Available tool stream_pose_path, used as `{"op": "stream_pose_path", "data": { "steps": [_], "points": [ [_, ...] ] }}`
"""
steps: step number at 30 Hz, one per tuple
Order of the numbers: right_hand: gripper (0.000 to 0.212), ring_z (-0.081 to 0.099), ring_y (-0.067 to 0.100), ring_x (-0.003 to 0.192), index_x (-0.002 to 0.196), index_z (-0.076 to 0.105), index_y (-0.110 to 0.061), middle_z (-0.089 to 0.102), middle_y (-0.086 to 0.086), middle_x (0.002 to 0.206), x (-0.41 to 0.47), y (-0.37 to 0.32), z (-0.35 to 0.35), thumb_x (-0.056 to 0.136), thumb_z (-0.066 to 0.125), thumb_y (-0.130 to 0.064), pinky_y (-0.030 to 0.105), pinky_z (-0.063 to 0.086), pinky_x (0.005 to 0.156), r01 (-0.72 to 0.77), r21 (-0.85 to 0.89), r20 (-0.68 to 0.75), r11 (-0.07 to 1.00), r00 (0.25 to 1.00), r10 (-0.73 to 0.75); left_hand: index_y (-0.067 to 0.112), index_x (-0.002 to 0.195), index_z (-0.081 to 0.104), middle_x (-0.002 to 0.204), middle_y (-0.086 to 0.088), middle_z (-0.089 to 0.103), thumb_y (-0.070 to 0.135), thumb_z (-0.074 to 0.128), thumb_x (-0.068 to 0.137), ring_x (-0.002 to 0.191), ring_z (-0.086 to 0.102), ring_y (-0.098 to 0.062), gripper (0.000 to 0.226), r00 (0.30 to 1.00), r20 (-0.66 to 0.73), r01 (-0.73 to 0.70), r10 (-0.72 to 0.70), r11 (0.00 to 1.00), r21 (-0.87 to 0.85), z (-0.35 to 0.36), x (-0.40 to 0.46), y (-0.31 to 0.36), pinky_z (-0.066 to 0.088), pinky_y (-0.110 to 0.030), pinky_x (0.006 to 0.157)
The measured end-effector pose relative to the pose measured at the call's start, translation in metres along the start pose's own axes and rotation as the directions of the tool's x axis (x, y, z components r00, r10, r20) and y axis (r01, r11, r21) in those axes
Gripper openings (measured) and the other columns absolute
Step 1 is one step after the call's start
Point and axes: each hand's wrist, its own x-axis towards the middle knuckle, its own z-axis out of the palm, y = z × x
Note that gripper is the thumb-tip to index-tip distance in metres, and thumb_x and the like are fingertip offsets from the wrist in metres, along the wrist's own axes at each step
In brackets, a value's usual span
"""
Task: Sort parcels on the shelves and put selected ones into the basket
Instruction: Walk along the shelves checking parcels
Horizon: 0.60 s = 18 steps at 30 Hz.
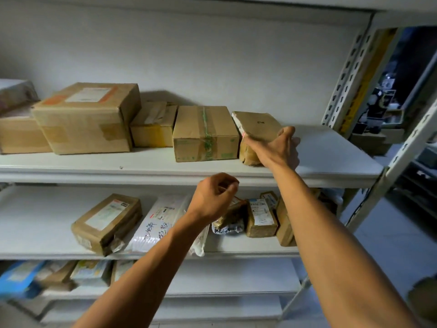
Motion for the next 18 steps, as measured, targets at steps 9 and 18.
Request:
{"op": "stream_pose_path", "data": {
  "steps": [9,18],
  "points": [
    [0.082,0.068,0.023,0.11,0.122,0.067,-0.027,0.071,0.003,0.12,-0.112,0.078,-0.079,0.055,0.073,-0.073,0.042,0.057,0.079,-0.291,0.826,0.312,0.482,0.949,0.039,0.053,0.148,0.029,0.153,-0.025,0.04,0.065,0.067,0.075,0.116,0.064,-0.031,0.084,0.931,0.361,0.345,-0.048,0.433,-0.833,0.042,0.004,0.04,0.056,-0.051,0.085],
    [0.096,0.076,0.021,0.084,0.108,0.076,-0.015,0.078,0.007,0.093,-0.188,0.159,-0.083,0.027,0.097,-0.061,0.035,0.062,0.063,-0.425,0.857,0.467,0.29,0.879,-0.092,0.006,0.139,0.047,0.112,-0.023,0.058,0.053,0.058,0.075,0.101,0.052,-0.04,0.08,0.899,0.412,0.251,0.147,0.599,-0.761,0.073,-0.023,0.062,0.045,-0.053,0.086]
  ]
}}
